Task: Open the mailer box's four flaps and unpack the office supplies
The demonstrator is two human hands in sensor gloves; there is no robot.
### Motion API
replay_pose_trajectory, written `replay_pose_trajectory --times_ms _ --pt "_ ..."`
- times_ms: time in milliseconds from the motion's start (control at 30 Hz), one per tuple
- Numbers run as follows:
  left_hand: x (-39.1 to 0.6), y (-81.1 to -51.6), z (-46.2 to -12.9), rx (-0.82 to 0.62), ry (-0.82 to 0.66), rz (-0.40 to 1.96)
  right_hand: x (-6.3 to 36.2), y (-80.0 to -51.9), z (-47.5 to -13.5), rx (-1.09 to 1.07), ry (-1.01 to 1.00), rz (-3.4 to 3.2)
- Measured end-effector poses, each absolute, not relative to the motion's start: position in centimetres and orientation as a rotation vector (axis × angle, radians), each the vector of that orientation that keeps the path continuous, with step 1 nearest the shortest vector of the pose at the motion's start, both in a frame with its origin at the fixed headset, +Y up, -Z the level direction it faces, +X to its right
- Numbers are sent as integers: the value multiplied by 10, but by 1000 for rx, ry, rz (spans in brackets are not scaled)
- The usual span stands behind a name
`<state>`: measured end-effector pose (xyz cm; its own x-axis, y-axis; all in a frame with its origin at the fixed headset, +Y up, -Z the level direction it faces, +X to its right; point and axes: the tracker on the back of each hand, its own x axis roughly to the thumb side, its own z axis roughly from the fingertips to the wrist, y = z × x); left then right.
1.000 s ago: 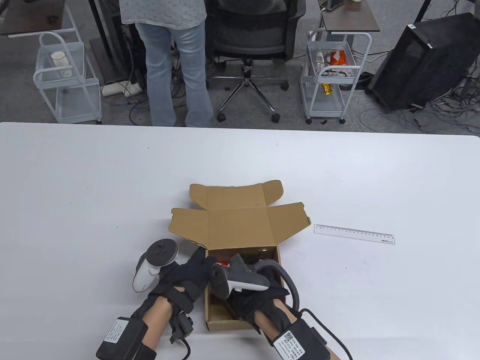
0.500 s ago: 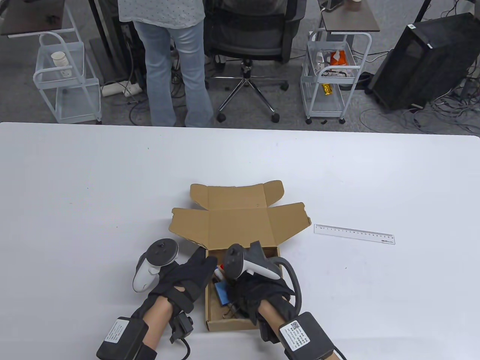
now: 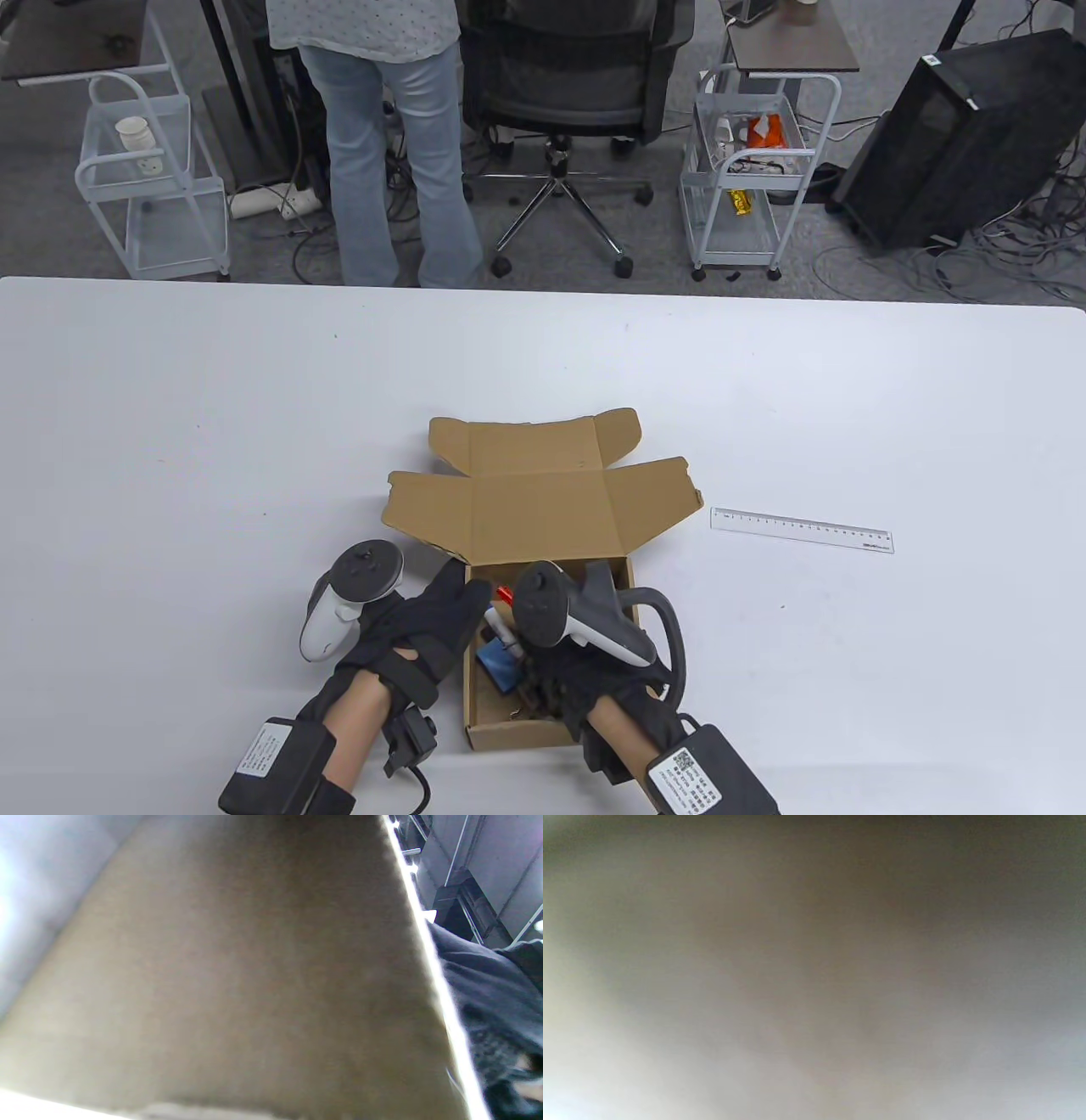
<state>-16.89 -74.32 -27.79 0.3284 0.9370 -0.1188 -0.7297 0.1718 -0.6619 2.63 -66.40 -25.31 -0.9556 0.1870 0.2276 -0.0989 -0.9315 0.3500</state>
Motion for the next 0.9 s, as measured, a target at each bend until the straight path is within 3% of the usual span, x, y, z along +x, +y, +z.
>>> replay_pose_trajectory --times_ms 300,567,767,900 --pt "-169 -743 -278 -705 -351 1214 59 -603 -251 290 230 2771" --pt "-169 -743 -278 -704 -350 1214 130 -563 -255 65 123 2702" --pt "-169 -743 -278 -701 -347 1213 189 -568 -263 -192 65 2668" --pt "-169 -743 -278 -702 -347 1214 219 -601 -273 -360 148 2655"
